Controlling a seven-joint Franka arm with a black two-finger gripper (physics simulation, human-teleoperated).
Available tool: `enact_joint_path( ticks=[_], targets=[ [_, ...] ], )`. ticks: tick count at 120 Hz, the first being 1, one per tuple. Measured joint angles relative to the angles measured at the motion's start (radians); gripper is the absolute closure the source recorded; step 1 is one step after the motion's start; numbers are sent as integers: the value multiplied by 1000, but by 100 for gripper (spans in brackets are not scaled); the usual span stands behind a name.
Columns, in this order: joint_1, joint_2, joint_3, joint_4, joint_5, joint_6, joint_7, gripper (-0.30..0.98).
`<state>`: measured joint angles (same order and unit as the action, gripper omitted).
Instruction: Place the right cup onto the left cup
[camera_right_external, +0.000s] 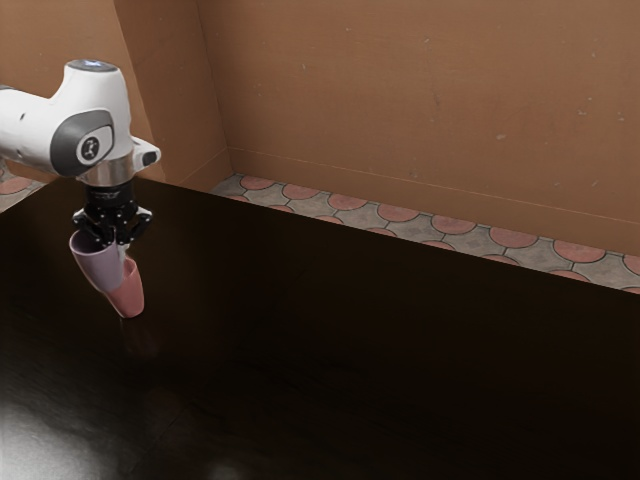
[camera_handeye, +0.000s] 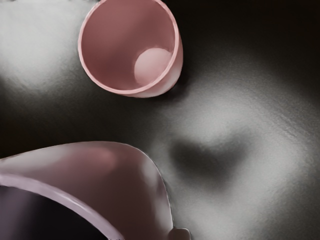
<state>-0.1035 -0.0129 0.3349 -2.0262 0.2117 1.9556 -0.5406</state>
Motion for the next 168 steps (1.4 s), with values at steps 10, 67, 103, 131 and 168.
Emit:
enact_joint_path(
  ticks=[10,67,103,131,168],
  targets=[
    [47,69,-2,89,-7,-22,15,78],
    [182,336,-10,379,-235,-66,145,78],
    [197,385,-13,406,-260,-64,203,78],
    [197,400,-13,405,-270,-52,232,78],
    [200,404,-13,395,-270,-37,255,78]
  ],
)
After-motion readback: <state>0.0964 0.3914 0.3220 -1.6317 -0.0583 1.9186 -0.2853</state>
